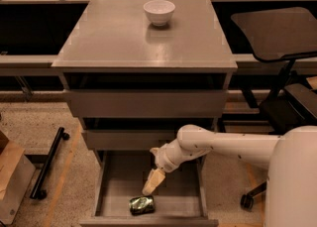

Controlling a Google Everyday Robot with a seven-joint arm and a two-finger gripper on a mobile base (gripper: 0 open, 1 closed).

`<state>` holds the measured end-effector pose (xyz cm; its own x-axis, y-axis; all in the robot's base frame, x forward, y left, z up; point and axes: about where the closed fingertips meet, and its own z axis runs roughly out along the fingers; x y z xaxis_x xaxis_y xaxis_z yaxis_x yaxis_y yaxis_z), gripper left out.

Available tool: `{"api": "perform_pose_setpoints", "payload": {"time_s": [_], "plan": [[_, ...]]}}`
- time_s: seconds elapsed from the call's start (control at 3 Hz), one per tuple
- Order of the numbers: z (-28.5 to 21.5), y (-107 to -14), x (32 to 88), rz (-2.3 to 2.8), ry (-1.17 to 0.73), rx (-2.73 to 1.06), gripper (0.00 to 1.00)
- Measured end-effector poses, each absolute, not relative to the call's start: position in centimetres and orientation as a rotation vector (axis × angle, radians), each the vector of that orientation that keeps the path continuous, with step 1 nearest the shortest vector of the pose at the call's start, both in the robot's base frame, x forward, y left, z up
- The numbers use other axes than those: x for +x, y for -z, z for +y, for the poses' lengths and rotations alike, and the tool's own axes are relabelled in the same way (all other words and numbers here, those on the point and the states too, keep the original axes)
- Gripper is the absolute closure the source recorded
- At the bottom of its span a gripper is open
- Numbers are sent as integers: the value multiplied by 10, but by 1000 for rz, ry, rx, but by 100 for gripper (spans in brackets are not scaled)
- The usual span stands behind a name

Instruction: Pick green can from bottom drawer and place on counter

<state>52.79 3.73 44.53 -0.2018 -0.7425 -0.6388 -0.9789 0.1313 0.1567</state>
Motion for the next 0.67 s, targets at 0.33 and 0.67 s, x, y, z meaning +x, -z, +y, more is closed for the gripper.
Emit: {"api": "perform_pose_setpoints", "payload": {"time_s": [0.33, 0.67], "plan": [[44, -397, 533, 2054, -768, -1633, 0], [44, -397, 532, 2054, -769, -1633, 0]]}}
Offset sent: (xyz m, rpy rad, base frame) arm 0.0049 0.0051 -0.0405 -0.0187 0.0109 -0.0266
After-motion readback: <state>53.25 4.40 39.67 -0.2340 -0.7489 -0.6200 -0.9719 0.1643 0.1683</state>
